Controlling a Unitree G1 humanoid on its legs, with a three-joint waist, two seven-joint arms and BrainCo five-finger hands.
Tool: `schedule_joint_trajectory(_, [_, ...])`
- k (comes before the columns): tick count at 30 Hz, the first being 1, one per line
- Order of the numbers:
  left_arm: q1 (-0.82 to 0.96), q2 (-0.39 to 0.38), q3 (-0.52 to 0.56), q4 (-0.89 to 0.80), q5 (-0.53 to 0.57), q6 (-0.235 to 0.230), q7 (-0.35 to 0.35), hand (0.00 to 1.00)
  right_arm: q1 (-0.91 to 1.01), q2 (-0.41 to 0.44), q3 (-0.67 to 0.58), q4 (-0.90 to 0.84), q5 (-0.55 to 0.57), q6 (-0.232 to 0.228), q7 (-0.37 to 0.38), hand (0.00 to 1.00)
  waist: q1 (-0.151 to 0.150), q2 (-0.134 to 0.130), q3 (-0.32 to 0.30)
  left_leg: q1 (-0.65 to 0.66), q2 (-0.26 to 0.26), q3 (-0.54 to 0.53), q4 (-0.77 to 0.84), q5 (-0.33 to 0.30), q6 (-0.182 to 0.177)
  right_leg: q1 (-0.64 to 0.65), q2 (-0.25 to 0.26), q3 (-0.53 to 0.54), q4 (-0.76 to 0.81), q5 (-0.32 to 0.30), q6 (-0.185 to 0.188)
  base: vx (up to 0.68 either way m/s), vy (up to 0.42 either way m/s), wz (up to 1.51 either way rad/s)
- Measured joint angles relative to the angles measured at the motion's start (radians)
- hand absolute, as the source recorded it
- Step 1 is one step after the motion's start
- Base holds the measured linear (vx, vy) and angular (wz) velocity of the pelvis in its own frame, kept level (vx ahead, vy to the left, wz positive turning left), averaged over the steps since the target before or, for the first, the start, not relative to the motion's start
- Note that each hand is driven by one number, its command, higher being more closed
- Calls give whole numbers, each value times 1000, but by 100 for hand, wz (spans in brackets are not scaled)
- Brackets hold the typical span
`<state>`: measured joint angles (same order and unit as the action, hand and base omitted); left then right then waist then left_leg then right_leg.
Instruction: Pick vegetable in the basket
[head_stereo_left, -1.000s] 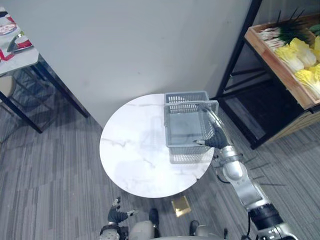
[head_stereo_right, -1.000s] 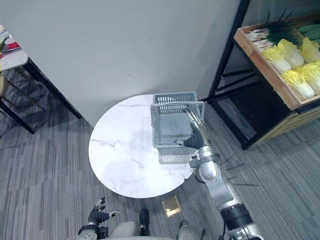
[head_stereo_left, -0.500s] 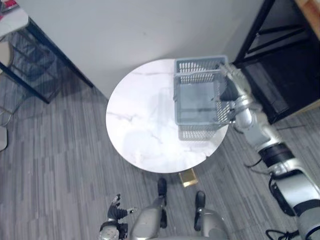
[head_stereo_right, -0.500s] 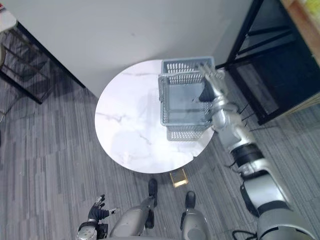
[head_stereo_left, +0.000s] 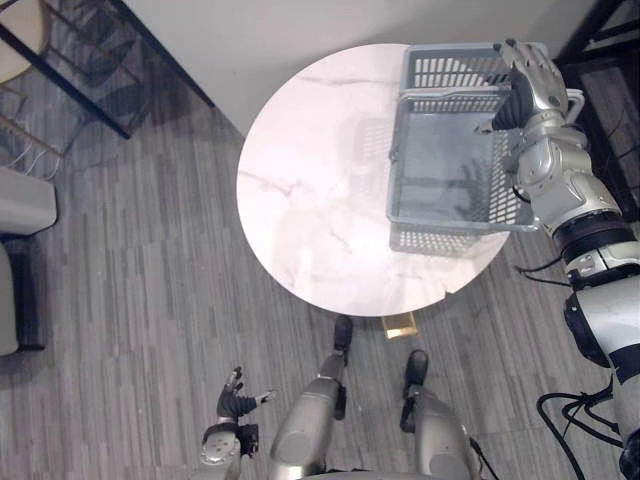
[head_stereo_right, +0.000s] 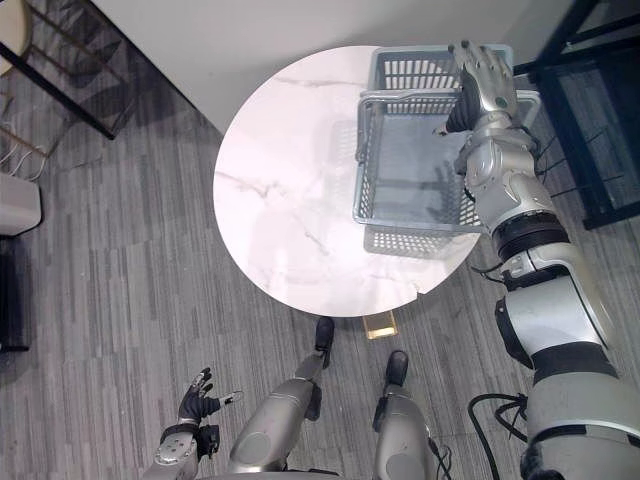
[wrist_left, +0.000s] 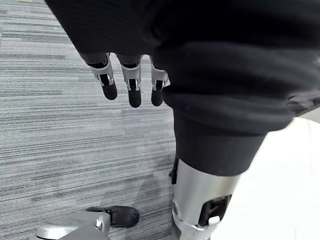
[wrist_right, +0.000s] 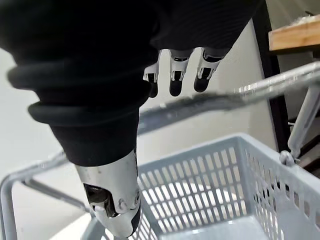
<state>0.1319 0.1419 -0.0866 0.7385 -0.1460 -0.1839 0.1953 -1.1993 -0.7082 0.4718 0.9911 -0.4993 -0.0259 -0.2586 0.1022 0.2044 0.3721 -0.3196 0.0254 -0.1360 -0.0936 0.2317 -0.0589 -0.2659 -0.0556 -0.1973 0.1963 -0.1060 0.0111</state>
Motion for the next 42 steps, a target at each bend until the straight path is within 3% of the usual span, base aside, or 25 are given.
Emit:
schedule_joint_trajectory(5, [-2, 3, -15, 0, 1, 1, 0, 0, 6, -19, 0, -1, 29, -3, 31, 100, 18, 5, 2, -1, 10, -4, -1, -1, 0, -35, -2, 8, 67, -28, -5, -72, -33, -1])
schedule_joint_trajectory(9, [-3, 5, -30, 0, 1, 3, -1, 0, 115, -42, -46, -129, 78, -3, 38, 100, 14, 4, 2, -1, 11, -1, -1, -1, 0, -53, -7, 18, 101, -40, 0, -31, -29, -4])
schedule_joint_trajectory(14, [-6, 4, -28, 0, 4, 6, -1, 0, 324, -52, -203, -370, 160, -5, 33, 100, -34, 1, 2, 12, 7, 15, -1, -1, 0, -52, -15, 39, 114, -41, 5, 9, -6, -7])
schedule_joint_trajectory(16, [-7, 4, -28, -3, 9, 9, -1, 0, 435, -48, -284, -466, 227, -8, 34, 100, -38, -5, 1, 22, 9, 30, -2, -1, 0, -51, -14, 55, 115, -41, 6, 4, -30, -22])
schedule_joint_trajectory(19, [-4, 0, -21, -3, 14, 26, -2, 0, 630, 18, -423, -606, 326, -8, 40, 100, -69, -13, 0, 51, 11, 44, -3, -1, 0, -26, -10, 65, 108, -40, 7, -2, -46, -11])
schedule_joint_trajectory(20, [-1, 0, -9, -6, 24, 29, -4, 0, 710, 61, -479, -660, 355, -8, 41, 100, -88, -24, 0, 66, 13, 49, -3, -2, -1, -7, -7, 69, 91, -37, 9, -9, -30, -21])
schedule_joint_trajectory(23, [6, -2, 32, -35, 40, 45, -21, 0, 906, 137, -595, -799, 428, -15, 42, 100, -108, -59, -12, 91, 21, 69, -3, -20, 0, 24, 8, 88, 56, -23, 7, 4, -14, -21])
schedule_joint_trajectory(25, [7, -1, 69, -41, 52, 51, -23, 0, 1045, 195, -661, -874, 487, -32, 45, 100, -144, -95, -32, 103, 24, 79, -2, -25, -1, 39, 9, 94, 41, -18, 10, 31, -15, -10])
schedule_joint_trajectory(27, [7, -3, 89, -42, 60, 61, -29, 0, 1150, 231, -710, -908, 507, -37, 49, 100, -153, -115, -61, 119, 25, 93, -2, -35, -2, 52, 10, 109, 31, -15, 14, 30, -4, -21])
schedule_joint_trajectory(32, [63, -9, 136, -91, 64, 71, -49, 0, 1380, 333, -775, -961, 560, -39, 100, 100, -193, -125, -149, 173, 24, 145, -2, -70, 9, 104, 9, 159, -17, -3, 31, 39, 18, -26])
schedule_joint_trajectory(38, [106, -23, 142, -170, 75, 84, -66, 0, 1511, 484, -787, -970, 607, -38, 128, 100, -201, -129, -195, 238, 27, 225, -2, -101, 11, 143, 19, 229, -43, 11, 43, 13, 4, -40])
schedule_joint_trajectory(42, [162, -38, 160, -246, 78, 90, -67, 0, 1531, 561, -783, -969, 612, -31, 129, 100, -194, -143, -200, 298, 41, 335, -2, -136, 11, 156, 34, 315, -51, 24, 45, 7, 1, -72])
